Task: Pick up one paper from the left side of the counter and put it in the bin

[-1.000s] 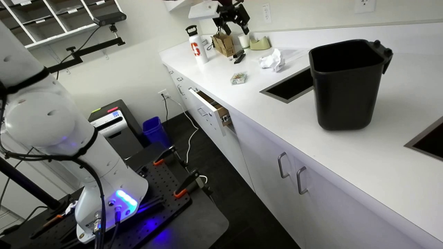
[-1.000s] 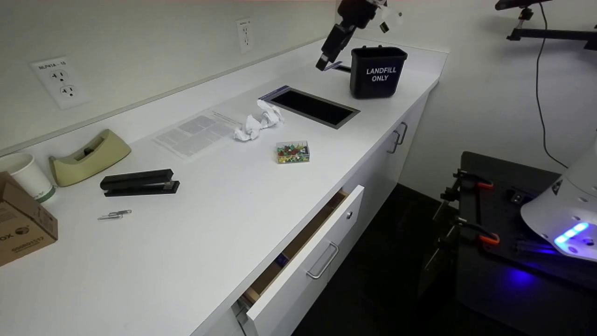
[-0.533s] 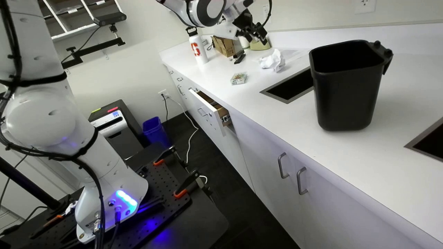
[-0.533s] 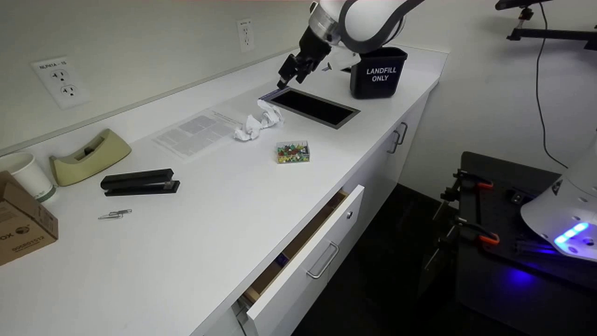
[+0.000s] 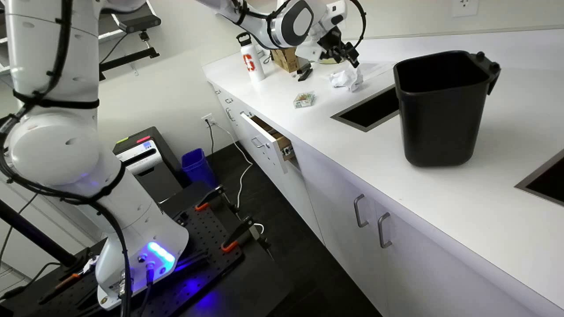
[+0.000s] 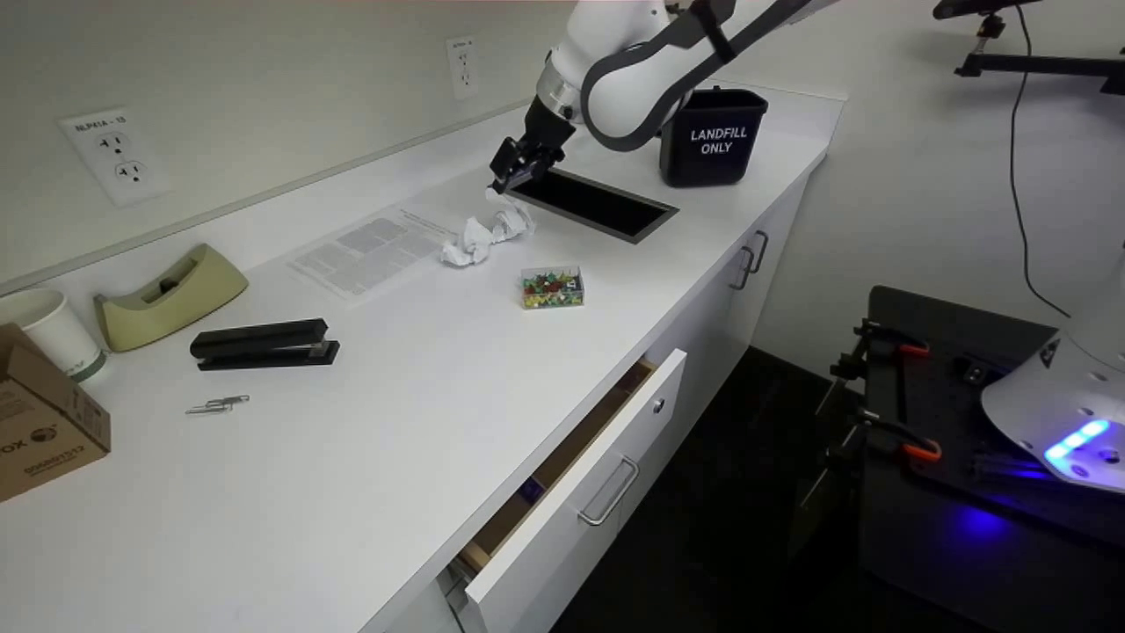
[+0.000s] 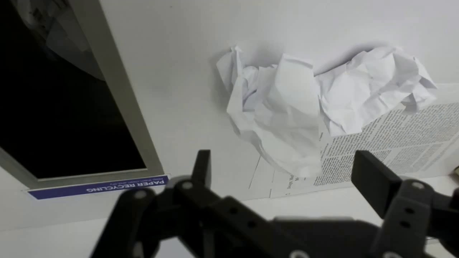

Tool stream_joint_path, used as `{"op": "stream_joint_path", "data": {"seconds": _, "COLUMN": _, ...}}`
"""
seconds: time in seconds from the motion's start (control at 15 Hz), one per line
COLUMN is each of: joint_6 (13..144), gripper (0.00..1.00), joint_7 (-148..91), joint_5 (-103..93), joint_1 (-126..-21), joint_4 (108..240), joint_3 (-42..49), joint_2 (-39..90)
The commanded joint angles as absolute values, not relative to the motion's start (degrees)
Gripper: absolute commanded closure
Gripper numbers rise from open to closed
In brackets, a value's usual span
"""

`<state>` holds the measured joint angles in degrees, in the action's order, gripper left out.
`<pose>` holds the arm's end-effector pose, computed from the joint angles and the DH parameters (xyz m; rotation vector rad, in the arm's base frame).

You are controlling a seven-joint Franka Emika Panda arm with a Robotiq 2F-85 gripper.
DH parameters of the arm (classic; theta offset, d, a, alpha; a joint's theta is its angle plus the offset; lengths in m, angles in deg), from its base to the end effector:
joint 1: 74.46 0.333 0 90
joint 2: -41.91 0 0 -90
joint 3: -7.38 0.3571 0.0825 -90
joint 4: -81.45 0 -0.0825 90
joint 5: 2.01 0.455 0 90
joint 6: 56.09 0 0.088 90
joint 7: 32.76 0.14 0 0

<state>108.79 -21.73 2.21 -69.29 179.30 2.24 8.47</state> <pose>0.8127 0.0063 0.2810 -2.9384 0.3357 -0.8938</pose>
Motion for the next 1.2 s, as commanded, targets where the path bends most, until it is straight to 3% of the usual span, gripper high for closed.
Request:
{"op": "stream_joint_path", "data": {"seconds": 0.0, "joint_6": 103.6, "gripper": 0.0, "joint_7": -19.4, "joint_5": 2.1, "joint_1": -69.4, "joint_4": 171.4, "joint_3": 2.2, "joint_2": 3.2}}
{"op": "stream_joint_path", "data": {"seconds": 0.07, "joint_6": 102.1, "gripper": 0.0, "joint_7": -19.2, "joint_5": 1.9, "joint_1": -69.4, "joint_4": 169.9, "joint_3": 2.2, "joint_2": 2.1}}
{"op": "stream_joint_path", "data": {"seconds": 0.13, "joint_6": 100.8, "gripper": 0.2, "joint_7": -19.4, "joint_5": 1.9, "joint_1": -69.5, "joint_4": 168.6, "joint_3": 2.3, "joint_2": 1.1}}
{"op": "stream_joint_path", "data": {"seconds": 0.8, "joint_6": 94.4, "gripper": 0.94, "joint_7": -19.4, "joint_5": 1.7, "joint_1": -69.8, "joint_4": 160.0, "joint_3": 2.6, "joint_2": -3.9}}
{"op": "stream_joint_path", "data": {"seconds": 0.93, "joint_6": 94.4, "gripper": 1.0, "joint_7": -19.2, "joint_5": 1.5, "joint_1": -69.5, "joint_4": 159.7, "joint_3": 2.3, "joint_2": -4.1}}
{"op": "stream_joint_path", "data": {"seconds": 1.13, "joint_6": 94.6, "gripper": 0.99, "joint_7": -17.3, "joint_5": -0.1, "joint_1": -67.9, "joint_4": 161.0, "joint_3": 0.0, "joint_2": -2.5}}
